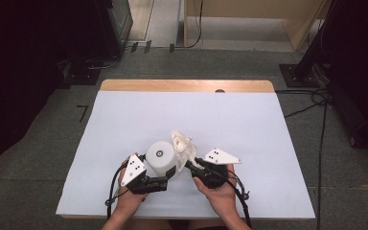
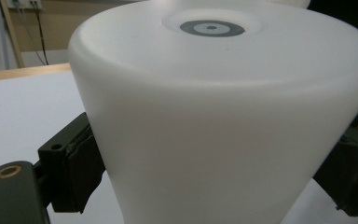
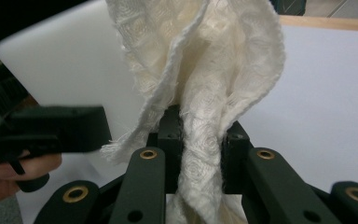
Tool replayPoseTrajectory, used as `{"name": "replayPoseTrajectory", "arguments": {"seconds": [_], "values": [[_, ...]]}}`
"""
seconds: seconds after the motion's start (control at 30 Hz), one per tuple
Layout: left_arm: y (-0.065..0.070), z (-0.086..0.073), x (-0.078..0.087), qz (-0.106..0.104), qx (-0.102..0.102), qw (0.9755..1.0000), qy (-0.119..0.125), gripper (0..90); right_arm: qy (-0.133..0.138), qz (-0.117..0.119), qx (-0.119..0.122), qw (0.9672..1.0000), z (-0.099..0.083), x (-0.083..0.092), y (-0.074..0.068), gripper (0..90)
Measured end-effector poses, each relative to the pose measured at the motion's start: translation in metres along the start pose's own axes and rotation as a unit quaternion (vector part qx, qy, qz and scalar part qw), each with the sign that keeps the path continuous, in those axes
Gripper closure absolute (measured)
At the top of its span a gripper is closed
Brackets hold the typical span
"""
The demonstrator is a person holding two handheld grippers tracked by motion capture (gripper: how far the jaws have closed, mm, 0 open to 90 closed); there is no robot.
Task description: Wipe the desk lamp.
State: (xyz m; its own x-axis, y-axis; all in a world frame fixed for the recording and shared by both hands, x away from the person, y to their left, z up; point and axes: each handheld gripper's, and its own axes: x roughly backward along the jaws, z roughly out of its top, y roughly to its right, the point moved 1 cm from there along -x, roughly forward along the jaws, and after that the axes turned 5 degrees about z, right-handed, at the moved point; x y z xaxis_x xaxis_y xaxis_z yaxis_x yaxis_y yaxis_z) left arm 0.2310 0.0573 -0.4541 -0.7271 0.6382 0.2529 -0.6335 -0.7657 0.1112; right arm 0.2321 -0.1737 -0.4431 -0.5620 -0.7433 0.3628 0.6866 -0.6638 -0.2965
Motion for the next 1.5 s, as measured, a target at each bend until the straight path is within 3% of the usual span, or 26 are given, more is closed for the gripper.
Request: {"name": "replayPoseTrajectory", "arguments": {"seconds": [0.27, 0.43, 0.6, 0.67, 0.8, 0.97, 1.1, 1.33, 1.5], "values": [[-0.012, 0.007, 0.008, 0.004, 0.019, 0.9996, 0.018, 8.4, -0.026, 0.006, -0.002, 0.9996, -0.008, -0.011, -0.002, 75.4], [-0.004, -0.001, -0.001, -0.005, 0.02, 0.9998, -0.007, 8.3, -0.015, 0.003, -0.001, 0.9999, -0.003, -0.006, -0.003, 75.5], [0.009, -0.008, -0.01, -0.014, -0.007, 0.9994, -0.03, 8.3, 0.006, -0.004, 0.001, 1.0, 0.005, 0.006, -0.001, 75.6], [0.012, -0.005, -0.008, -0.019, -0.011, 0.9995, -0.022, 8.4, 0.015, -0.002, 0.0, 0.9999, 0.007, 0.011, 0.001, 75.6], [0.011, 0.002, -0.002, -0.018, -0.017, 0.9997, -0.007, 8.3, 0.007, -0.005, 0.0, 1.0, 0.005, 0.009, 0.001, 75.6], [-0.001, 0.013, 0.009, -0.007, -0.003, 0.9998, 0.018, 8.4, -0.016, 0.0, 0.005, 0.9999, -0.004, -0.002, -0.002, 75.6], [-0.006, 0.011, 0.008, -0.008, 0.011, 0.9998, 0.017, 8.4, -0.023, 0.001, 0.01, 0.9997, -0.005, -0.005, -0.005, 75.5], [0.004, -0.004, -0.007, -0.014, -0.008, 0.9997, -0.021, 8.4, 0.002, -0.005, 0.007, 1.0, 0.003, 0.004, -0.004, 75.7], [0.007, 0.0, -0.006, -0.016, -0.015, 0.9997, -0.014, 8.4, 0.019, -0.009, 0.016, 0.9996, 0.008, 0.011, -0.006, 75.7]]}}
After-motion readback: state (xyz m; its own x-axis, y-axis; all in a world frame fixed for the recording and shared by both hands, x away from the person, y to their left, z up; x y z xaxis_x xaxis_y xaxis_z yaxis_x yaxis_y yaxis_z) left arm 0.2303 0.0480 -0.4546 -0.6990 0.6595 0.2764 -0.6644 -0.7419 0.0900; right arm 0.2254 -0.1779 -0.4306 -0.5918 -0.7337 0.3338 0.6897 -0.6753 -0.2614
